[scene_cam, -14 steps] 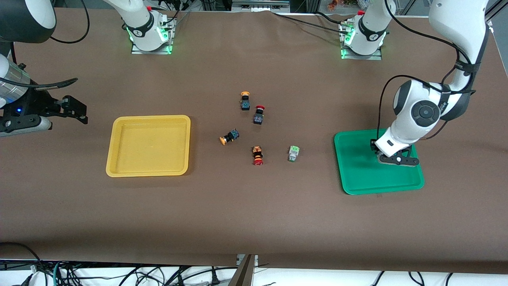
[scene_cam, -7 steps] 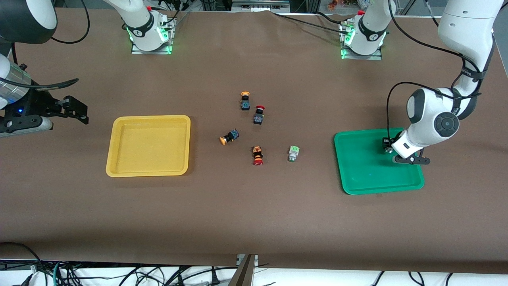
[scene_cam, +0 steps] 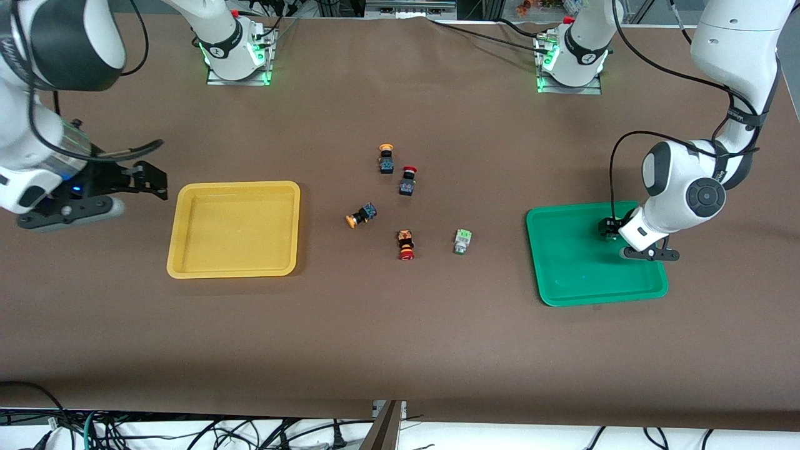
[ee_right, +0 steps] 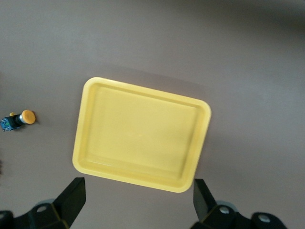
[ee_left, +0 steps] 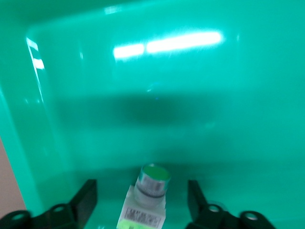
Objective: Place green and yellow buttons in trays
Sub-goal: 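Reach the green button with the left gripper while the right gripper reaches a yellow one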
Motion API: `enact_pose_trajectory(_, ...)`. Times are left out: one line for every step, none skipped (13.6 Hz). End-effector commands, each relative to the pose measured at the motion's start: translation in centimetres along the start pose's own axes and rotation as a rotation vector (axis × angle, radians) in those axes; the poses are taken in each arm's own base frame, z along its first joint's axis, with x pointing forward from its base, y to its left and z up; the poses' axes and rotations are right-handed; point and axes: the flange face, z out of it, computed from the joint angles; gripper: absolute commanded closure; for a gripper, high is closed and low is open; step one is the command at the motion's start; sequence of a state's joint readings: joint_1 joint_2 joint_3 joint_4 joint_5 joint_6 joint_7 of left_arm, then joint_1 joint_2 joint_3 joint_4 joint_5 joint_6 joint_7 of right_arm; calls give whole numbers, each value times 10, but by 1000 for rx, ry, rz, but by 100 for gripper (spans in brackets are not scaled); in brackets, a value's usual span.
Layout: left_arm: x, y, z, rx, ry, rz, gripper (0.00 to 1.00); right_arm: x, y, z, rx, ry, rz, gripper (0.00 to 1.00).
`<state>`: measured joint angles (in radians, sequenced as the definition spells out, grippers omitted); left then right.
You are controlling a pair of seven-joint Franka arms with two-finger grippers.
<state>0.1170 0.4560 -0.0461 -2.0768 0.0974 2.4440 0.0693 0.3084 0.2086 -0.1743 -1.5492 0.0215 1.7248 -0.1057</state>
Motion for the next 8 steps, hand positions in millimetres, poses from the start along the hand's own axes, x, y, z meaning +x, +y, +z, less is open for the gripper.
enact_pose_trajectory(23,37,-29,-28,58,63,0,13,-52,24,29,-36,94,0)
enact_pose_trajectory(30,54,-36,-38,76,76,0,19,-75,40,40,-54,115,0)
enact_pose_trajectory(35,71,-40,-60,88,80,0,23,-96,50,40,-56,168,0)
enact_pose_trajectory(40,97,-45,-74,100,103,0,26,-110,58,38,-58,241,0)
enact_pose_trajectory(40,119,-46,-73,102,138,0,30,-130,70,47,-64,303,0)
enact_pose_trajectory(42,142,-51,-77,112,156,0,33,-146,82,63,-74,362,0)
enact_pose_trajectory(43,171,-53,-94,116,148,0,37,-159,97,82,-86,431,0)
enact_pose_trajectory(43,200,-56,-114,120,117,0,40,-175,110,112,-98,499,0)
